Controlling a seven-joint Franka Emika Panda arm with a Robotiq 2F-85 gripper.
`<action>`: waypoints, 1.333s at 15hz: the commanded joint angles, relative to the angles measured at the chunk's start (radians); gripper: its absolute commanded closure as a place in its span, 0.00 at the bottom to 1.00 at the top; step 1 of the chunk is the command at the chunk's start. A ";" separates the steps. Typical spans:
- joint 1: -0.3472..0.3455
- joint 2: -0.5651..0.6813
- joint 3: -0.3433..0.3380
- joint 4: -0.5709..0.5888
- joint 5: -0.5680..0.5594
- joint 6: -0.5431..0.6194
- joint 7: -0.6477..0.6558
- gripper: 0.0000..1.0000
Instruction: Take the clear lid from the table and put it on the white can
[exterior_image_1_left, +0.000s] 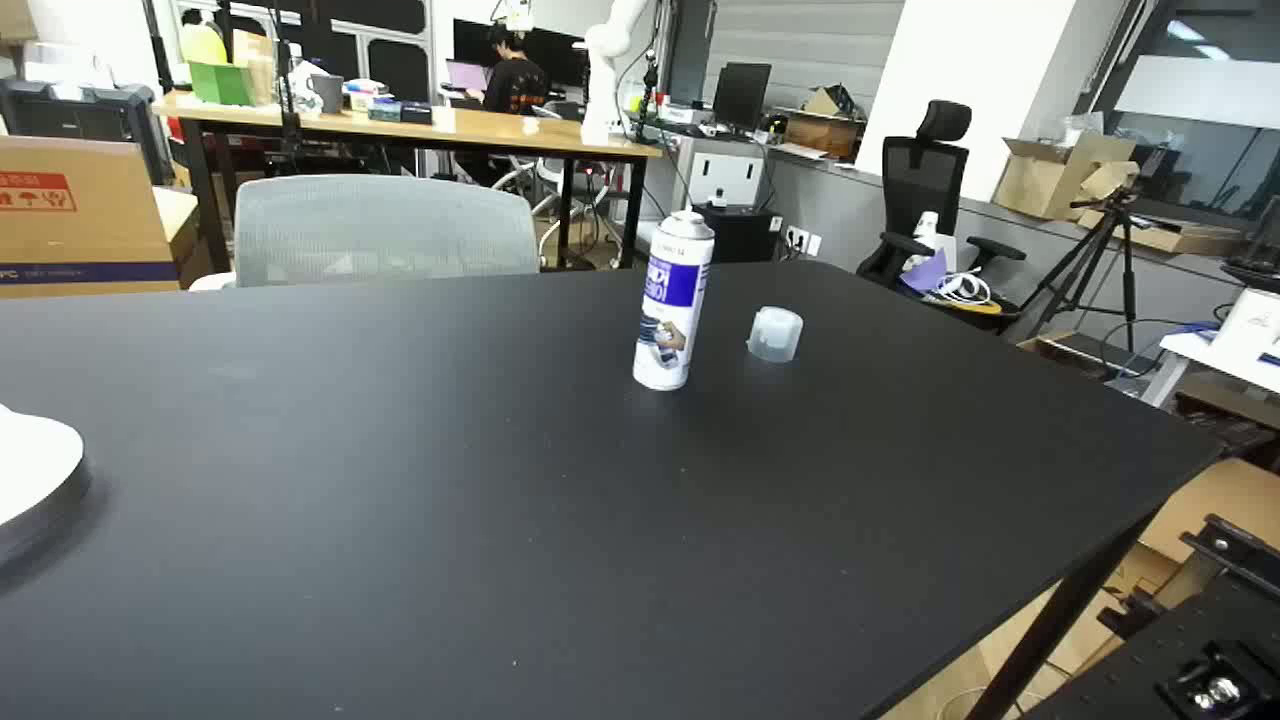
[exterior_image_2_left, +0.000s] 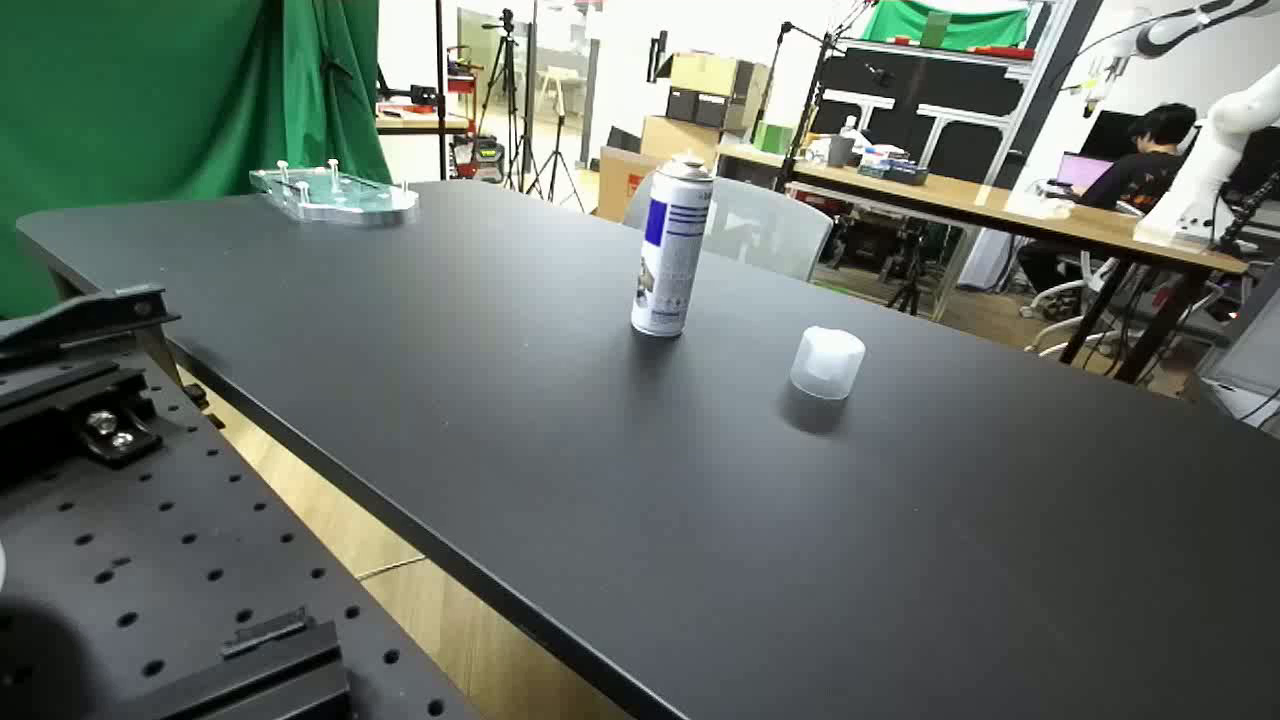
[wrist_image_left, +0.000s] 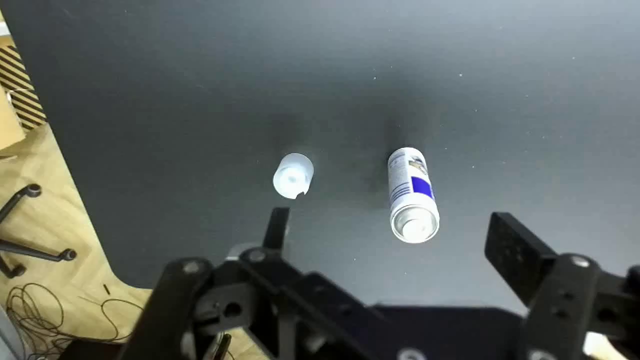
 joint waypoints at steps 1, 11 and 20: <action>0.009 0.001 -0.007 0.002 -0.006 -0.002 0.005 0.00; 0.009 0.001 -0.007 0.002 -0.005 -0.002 0.005 0.00; -0.083 0.236 -0.120 0.023 0.010 0.229 0.008 0.00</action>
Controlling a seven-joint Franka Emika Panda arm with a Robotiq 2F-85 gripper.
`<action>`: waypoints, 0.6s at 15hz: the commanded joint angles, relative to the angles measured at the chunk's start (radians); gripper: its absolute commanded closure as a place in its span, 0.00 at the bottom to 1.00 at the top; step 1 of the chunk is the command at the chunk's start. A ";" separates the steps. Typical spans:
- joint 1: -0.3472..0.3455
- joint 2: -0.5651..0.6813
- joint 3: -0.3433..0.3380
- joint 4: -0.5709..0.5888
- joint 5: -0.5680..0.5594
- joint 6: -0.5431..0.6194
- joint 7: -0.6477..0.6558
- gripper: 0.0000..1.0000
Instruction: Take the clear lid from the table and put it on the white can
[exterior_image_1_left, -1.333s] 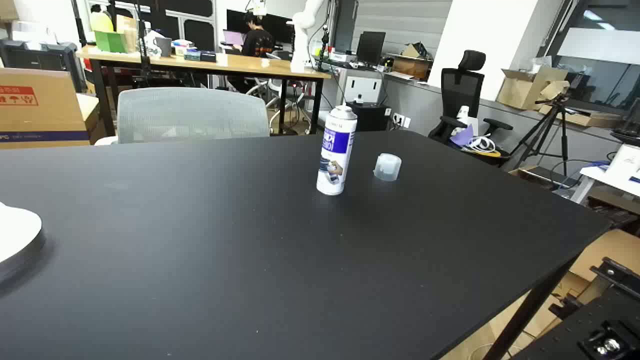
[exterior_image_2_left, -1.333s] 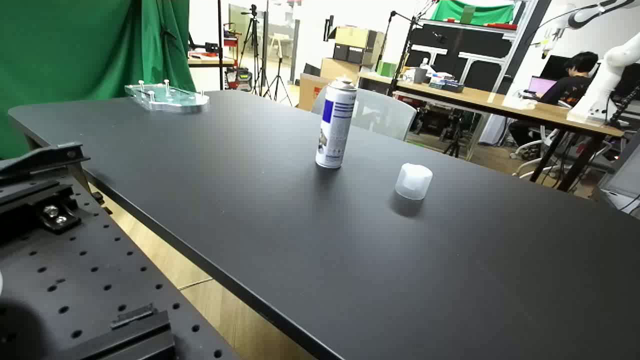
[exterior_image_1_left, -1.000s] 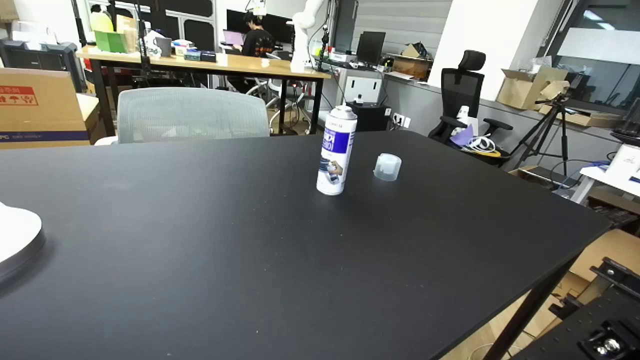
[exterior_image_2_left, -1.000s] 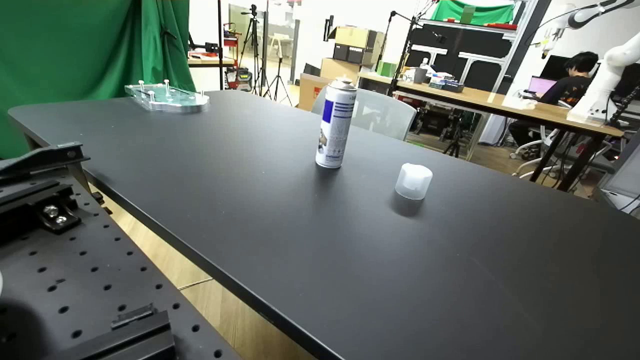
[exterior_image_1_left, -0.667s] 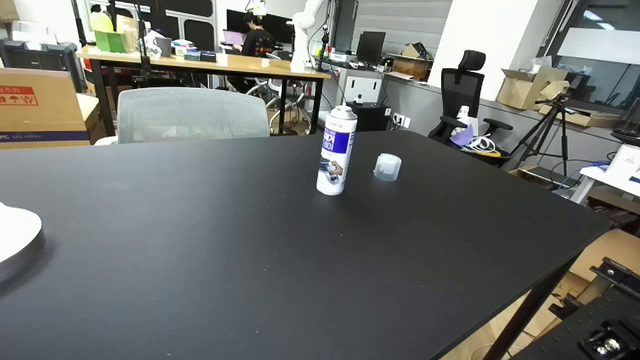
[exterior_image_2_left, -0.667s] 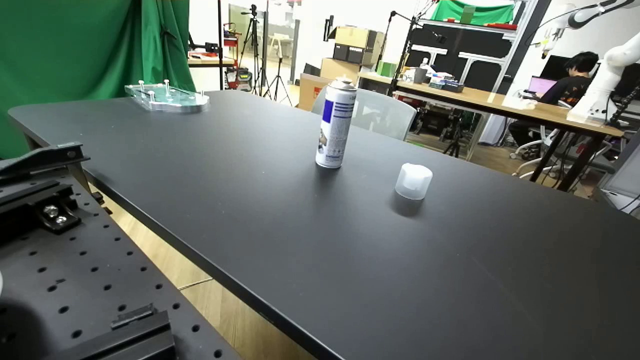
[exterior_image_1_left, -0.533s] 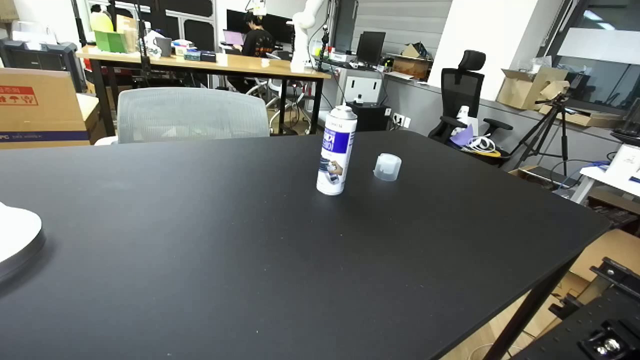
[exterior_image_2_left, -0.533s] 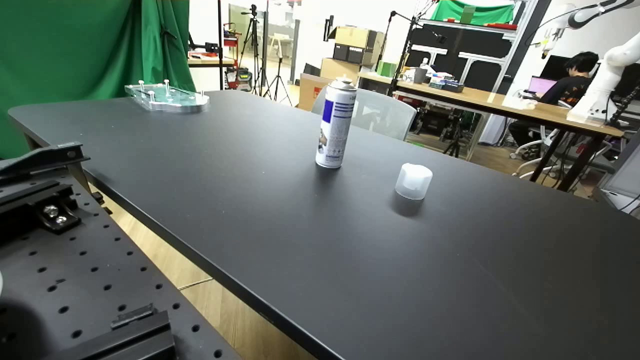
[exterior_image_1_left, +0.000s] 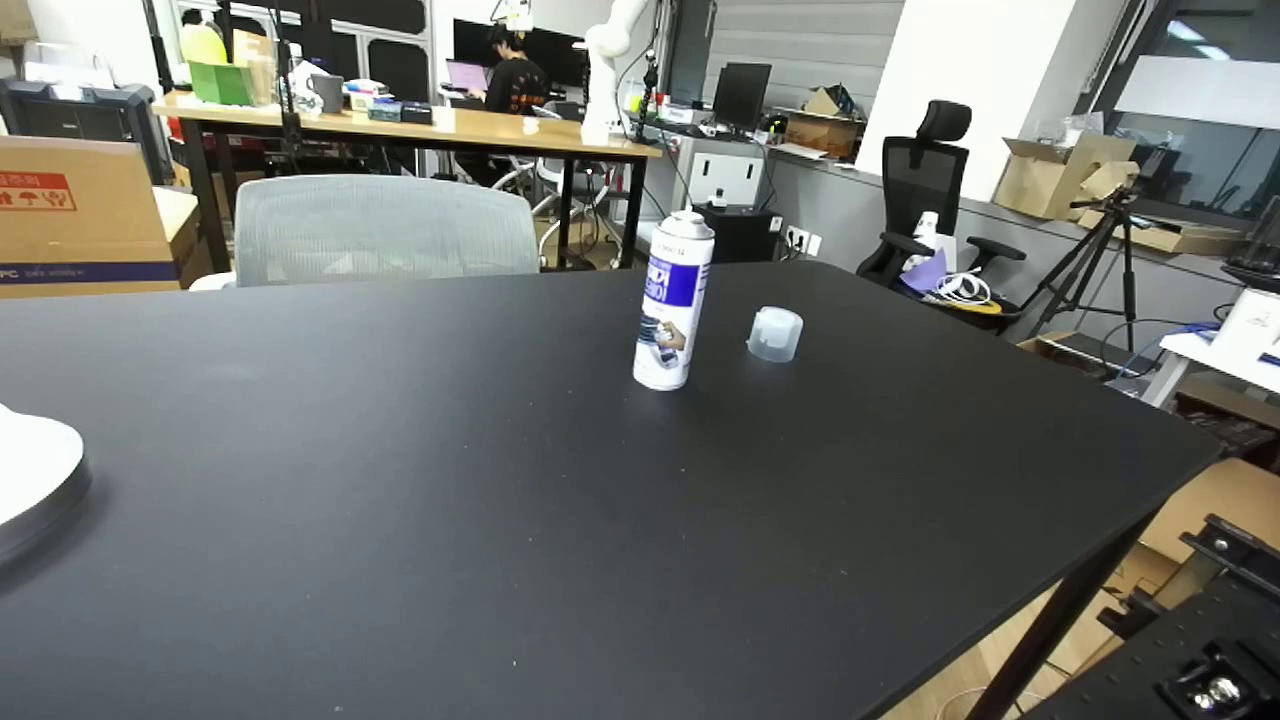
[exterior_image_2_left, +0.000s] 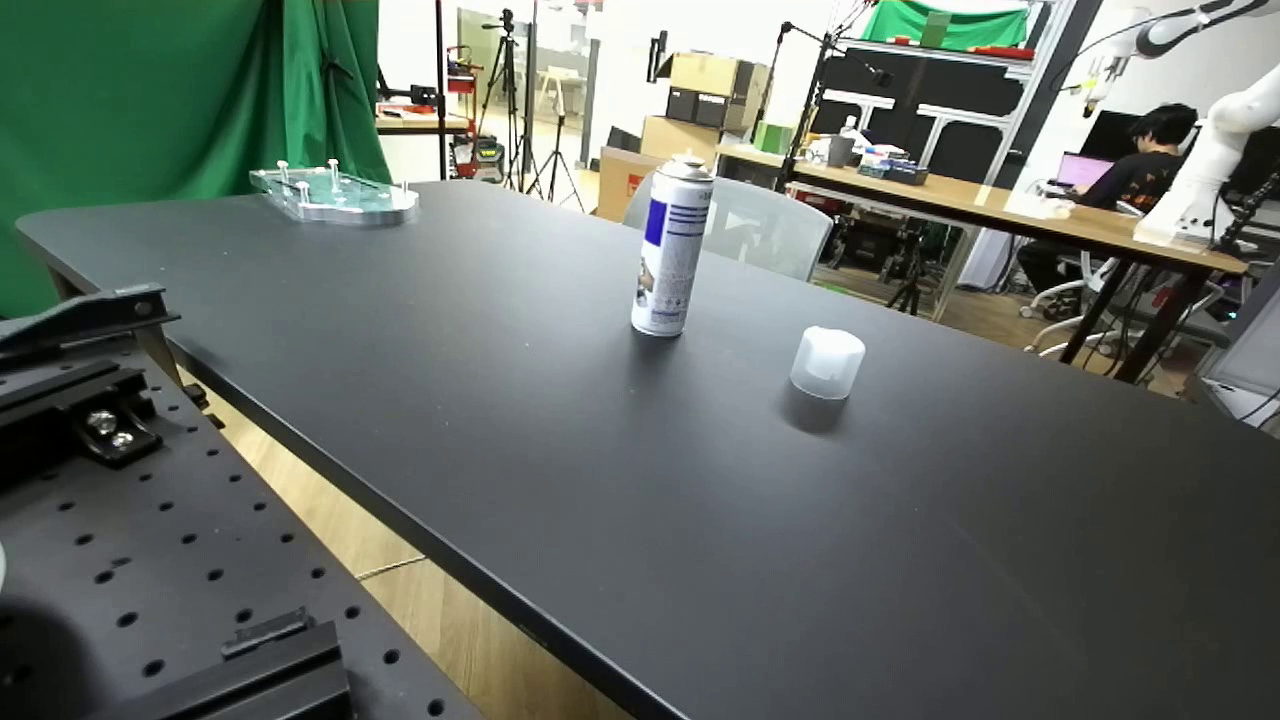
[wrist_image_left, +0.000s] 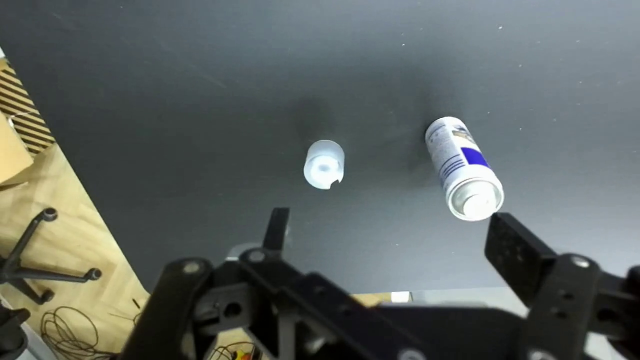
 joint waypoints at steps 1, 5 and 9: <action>-0.020 0.160 -0.053 0.046 0.017 0.069 -0.008 0.00; -0.035 0.312 -0.072 0.083 0.015 0.099 -0.005 0.00; -0.039 0.319 -0.073 0.062 0.028 0.109 -0.007 0.00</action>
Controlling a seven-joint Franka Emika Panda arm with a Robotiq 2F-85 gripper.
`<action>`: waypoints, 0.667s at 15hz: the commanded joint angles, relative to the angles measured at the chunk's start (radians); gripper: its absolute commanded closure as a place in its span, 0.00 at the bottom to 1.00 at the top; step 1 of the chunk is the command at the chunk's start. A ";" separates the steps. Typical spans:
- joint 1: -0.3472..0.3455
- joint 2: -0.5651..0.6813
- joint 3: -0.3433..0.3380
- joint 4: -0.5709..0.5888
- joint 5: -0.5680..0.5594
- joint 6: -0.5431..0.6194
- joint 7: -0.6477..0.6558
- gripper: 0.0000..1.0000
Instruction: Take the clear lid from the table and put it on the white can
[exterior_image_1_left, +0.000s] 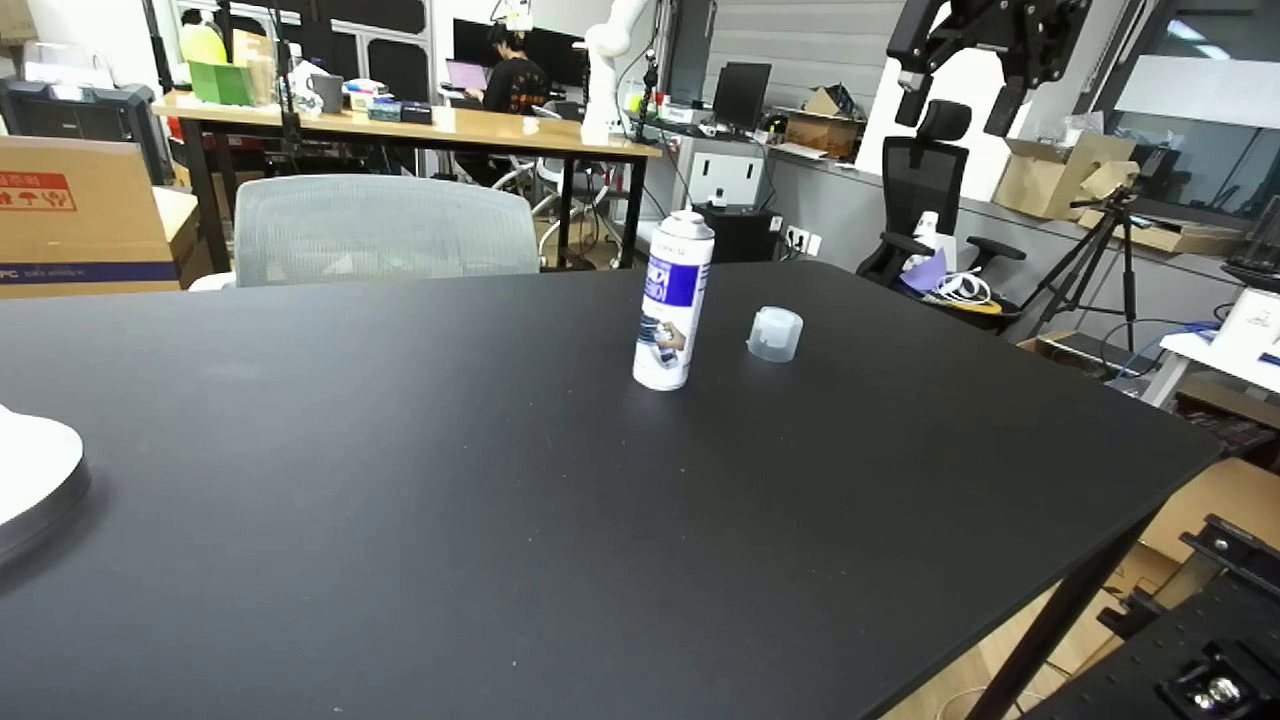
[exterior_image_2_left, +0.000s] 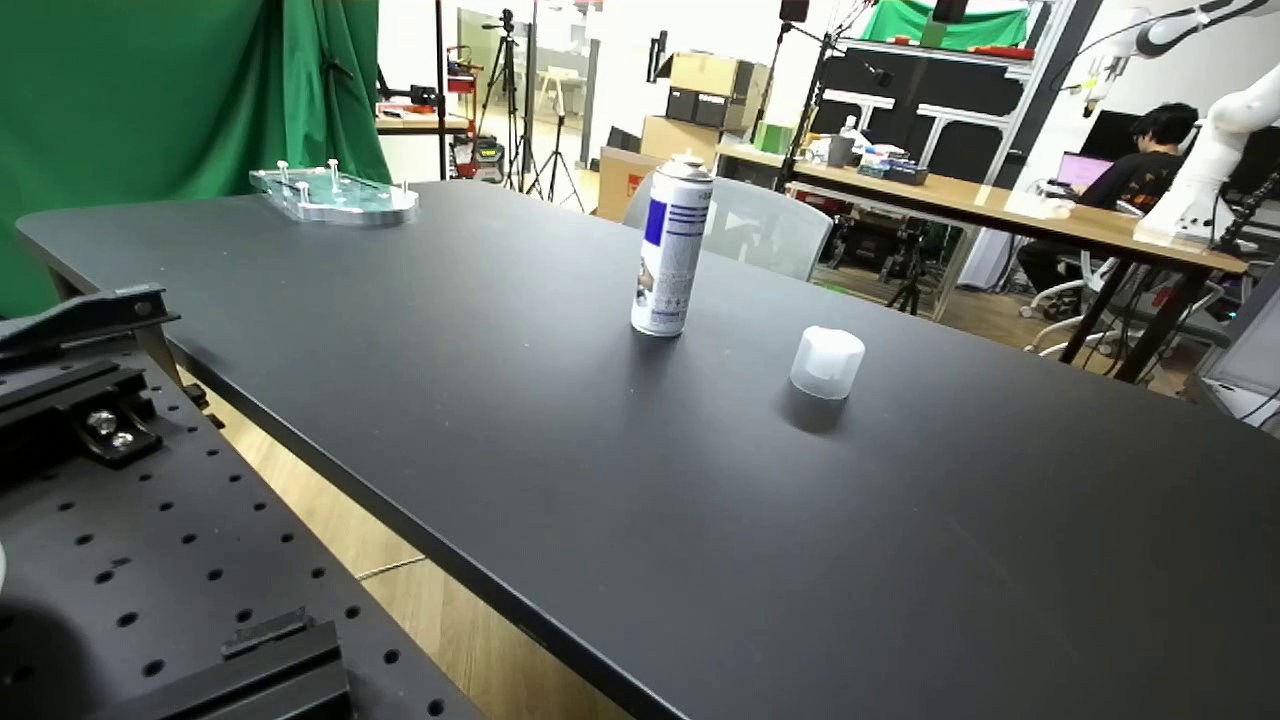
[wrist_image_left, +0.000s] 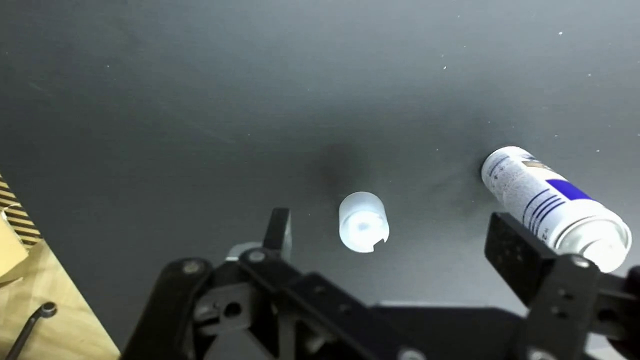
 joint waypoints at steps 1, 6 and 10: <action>-0.002 0.006 0.001 0.009 0.002 -0.002 0.000 0.00; -0.018 0.106 -0.009 0.070 0.030 0.015 0.071 0.00; -0.035 0.281 -0.022 0.175 0.064 0.017 0.126 0.00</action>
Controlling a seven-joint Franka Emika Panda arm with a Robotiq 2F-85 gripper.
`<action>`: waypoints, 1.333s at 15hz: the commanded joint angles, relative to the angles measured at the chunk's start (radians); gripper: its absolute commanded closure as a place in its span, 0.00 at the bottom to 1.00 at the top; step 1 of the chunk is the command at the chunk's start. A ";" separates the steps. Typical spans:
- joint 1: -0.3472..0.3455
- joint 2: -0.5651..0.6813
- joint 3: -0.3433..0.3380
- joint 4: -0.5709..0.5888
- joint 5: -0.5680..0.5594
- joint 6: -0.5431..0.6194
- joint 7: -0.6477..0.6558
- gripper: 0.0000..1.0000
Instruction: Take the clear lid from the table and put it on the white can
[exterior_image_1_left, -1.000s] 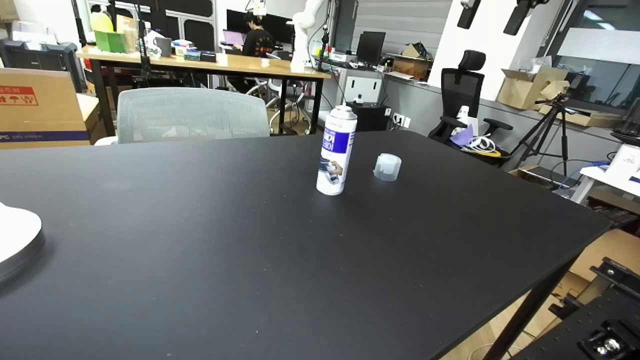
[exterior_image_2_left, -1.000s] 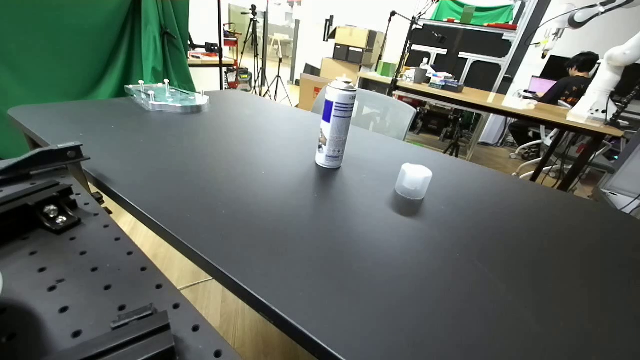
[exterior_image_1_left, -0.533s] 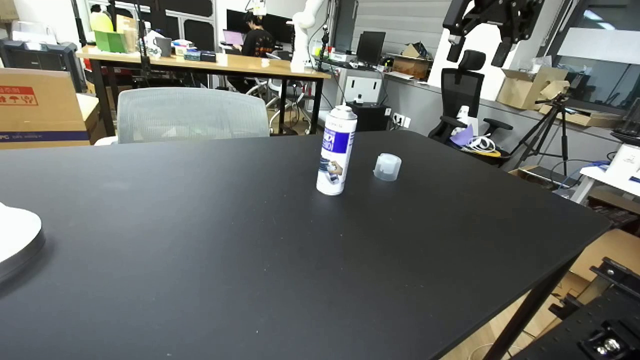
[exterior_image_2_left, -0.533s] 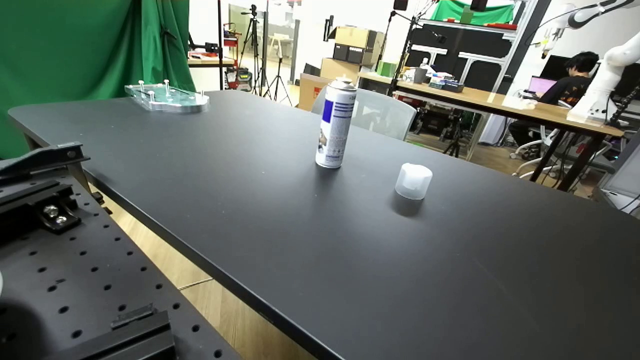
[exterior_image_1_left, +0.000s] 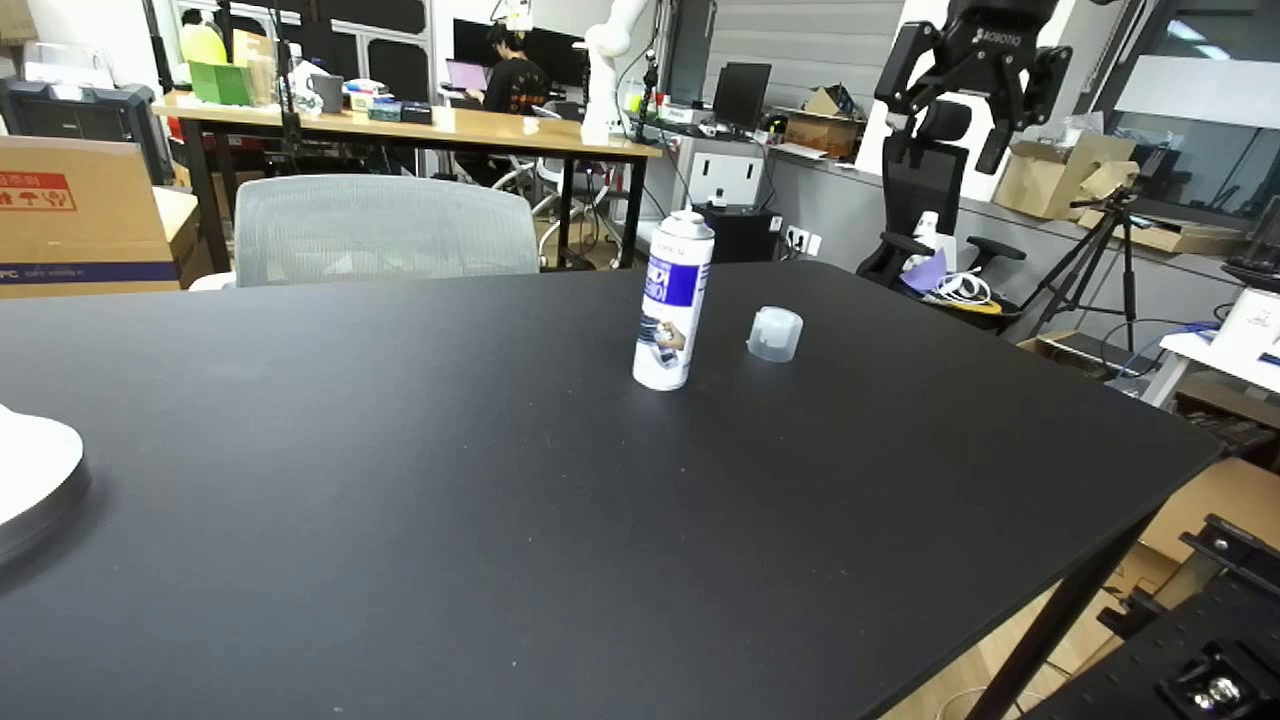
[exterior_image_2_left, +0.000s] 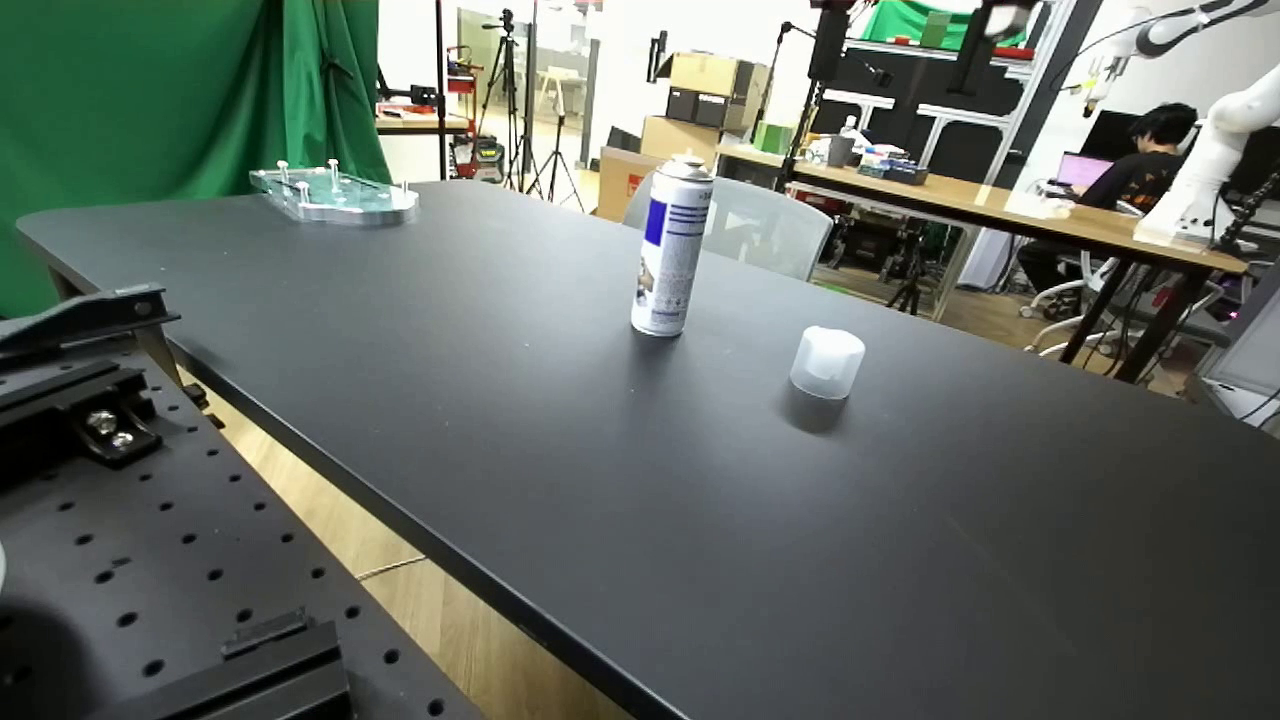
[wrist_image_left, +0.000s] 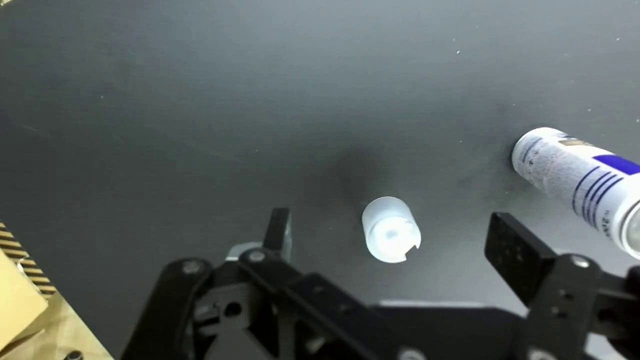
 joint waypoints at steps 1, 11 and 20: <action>-0.009 0.188 -0.011 0.143 0.033 -0.015 0.078 0.00; 0.004 0.522 0.007 0.384 0.153 -0.045 0.145 0.00; 0.008 0.690 0.021 0.531 0.234 -0.058 0.212 0.00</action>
